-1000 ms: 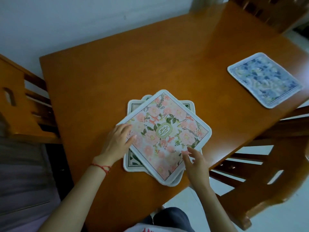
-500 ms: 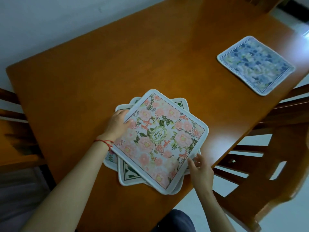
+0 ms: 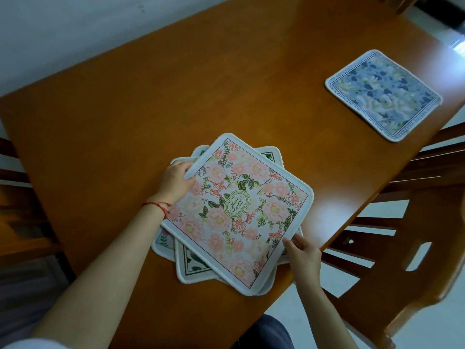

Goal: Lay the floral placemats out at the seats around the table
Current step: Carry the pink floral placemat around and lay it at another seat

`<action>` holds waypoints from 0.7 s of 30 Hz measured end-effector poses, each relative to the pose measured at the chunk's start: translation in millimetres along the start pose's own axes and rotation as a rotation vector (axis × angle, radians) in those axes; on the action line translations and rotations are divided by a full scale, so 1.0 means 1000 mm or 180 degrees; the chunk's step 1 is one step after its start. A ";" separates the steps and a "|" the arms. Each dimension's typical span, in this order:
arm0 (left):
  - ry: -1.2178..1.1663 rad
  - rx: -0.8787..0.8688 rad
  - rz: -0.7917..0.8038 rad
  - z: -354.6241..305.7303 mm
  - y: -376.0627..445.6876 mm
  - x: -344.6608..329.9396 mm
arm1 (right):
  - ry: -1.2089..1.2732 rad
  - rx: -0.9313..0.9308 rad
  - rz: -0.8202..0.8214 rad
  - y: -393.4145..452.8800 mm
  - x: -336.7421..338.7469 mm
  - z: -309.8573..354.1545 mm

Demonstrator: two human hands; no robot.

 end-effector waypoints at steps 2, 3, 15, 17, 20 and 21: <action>-0.0026 0.0063 -0.0053 0.000 0.001 0.000 | 0.0000 -0.0008 -0.0012 0.000 -0.001 0.001; -0.0043 0.0105 -0.0077 0.000 0.001 0.000 | -0.0009 -0.0016 -0.0036 0.000 -0.002 0.001; -0.0549 0.0514 -0.0229 0.002 -0.016 0.003 | -0.0143 0.0077 -0.0106 -0.003 0.001 0.005; -0.0522 0.0465 -0.0279 -0.001 -0.019 0.006 | -0.0195 0.0176 -0.0138 -0.004 0.004 0.008; -0.0570 0.0440 -0.0325 -0.005 -0.025 0.011 | -0.0220 0.0355 -0.0174 -0.008 0.008 0.015; -0.0598 0.0443 -0.0345 -0.006 -0.028 0.011 | -0.0223 0.0411 -0.0179 -0.009 0.010 0.017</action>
Point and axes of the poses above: each hand's wrist, its own y-axis towards the middle knuckle, its own x-axis out of the back of the hand, z = x × y, the point moved 3 cm from there along y, towards the middle knuckle, and after that the axes turned 4 degrees about z, right-handed, at the moved point
